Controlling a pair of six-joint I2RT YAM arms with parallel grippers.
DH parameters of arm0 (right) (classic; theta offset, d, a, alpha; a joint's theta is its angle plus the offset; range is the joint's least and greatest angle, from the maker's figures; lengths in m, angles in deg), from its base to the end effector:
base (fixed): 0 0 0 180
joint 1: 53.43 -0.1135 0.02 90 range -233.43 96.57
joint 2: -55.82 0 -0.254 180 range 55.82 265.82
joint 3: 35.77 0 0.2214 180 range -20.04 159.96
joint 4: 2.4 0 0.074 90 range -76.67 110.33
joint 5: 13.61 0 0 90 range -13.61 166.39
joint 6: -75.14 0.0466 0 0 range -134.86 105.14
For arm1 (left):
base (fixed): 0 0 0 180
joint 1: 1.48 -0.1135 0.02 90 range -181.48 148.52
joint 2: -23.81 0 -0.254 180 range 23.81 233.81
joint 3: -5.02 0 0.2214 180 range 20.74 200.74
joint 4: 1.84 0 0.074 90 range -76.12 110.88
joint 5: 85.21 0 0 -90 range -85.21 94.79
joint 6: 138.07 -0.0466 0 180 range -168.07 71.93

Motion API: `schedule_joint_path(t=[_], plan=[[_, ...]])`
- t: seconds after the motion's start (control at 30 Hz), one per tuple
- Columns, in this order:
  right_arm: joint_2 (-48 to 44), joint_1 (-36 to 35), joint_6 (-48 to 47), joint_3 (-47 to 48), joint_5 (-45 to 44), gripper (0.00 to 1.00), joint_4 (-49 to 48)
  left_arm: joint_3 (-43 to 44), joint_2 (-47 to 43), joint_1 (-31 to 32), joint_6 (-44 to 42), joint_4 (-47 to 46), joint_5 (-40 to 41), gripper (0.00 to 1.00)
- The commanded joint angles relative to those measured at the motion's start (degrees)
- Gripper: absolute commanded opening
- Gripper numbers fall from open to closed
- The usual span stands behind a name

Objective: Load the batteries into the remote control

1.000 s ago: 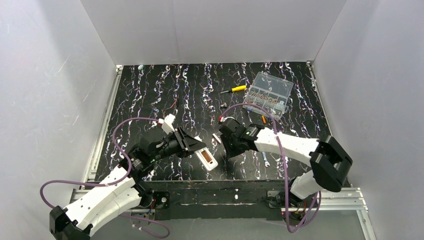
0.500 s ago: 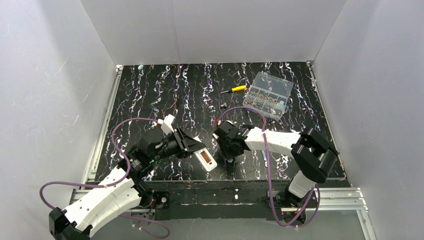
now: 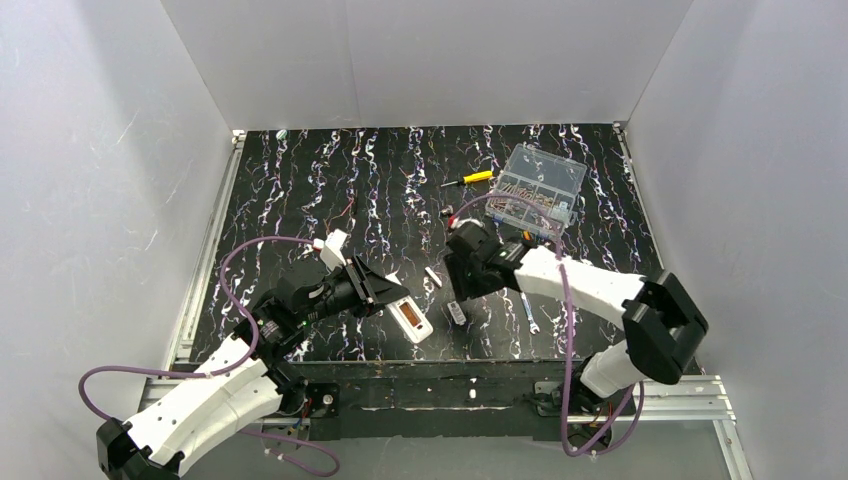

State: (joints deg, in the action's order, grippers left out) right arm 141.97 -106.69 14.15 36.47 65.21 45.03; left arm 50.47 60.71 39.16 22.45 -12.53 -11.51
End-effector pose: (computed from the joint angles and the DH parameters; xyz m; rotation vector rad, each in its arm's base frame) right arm 0.1719 0.2152 0.2087 -0.4879 2.5838 0.2480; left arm 0.1037 -0.1063 0.3380 -0.0918 1.4842 -1.8113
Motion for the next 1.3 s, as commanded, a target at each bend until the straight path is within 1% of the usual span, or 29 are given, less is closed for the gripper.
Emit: schedule_joint_path(t=[0.0, 0.1, 0.23, 0.47, 0.6, 0.9, 1.27], plan=[[-4.4, 7.4, -3.0, 2.1, -2.0, 0.56, 2.2, 1.7, -0.7, 0.2, -0.6, -0.7, -0.4, 0.0], [-4.8, 13.9, -4.2, 1.9, -0.4, 0.56, 1.9, 1.9, -1.0, 0.2, -0.8, -0.3, -0.5, 0.0], [-3.2, 21.0, -5.7, 1.9, 0.8, 0.56, 0.5, 2.1, -1.6, 0.2, -1.2, 0.7, -0.4, 0.0], [1.4, 28.5, -6.3, 3.2, 2.5, 0.54, -2.0, 2.5, -2.0, 0.1, -1.3, 2.1, -0.6, 0.0], [3.7, 30.0, -6.6, 4.4, 3.4, 0.52, -2.5, 2.8, -1.9, 0.2, -1.5, 2.7, -0.8, 0.0], [8.2, 30.6, -6.1, 5.7, 3.5, 0.44, -3.4, 3.0, -1.9, 0.2, -1.5, 3.2, -0.6, 0.0], [11.8, 30.6, -4.5, 5.0, 2.9, 0.38, -3.7, 3.5, -1.5, 0.2, -1.8, 4.1, -0.6, 0.0]])
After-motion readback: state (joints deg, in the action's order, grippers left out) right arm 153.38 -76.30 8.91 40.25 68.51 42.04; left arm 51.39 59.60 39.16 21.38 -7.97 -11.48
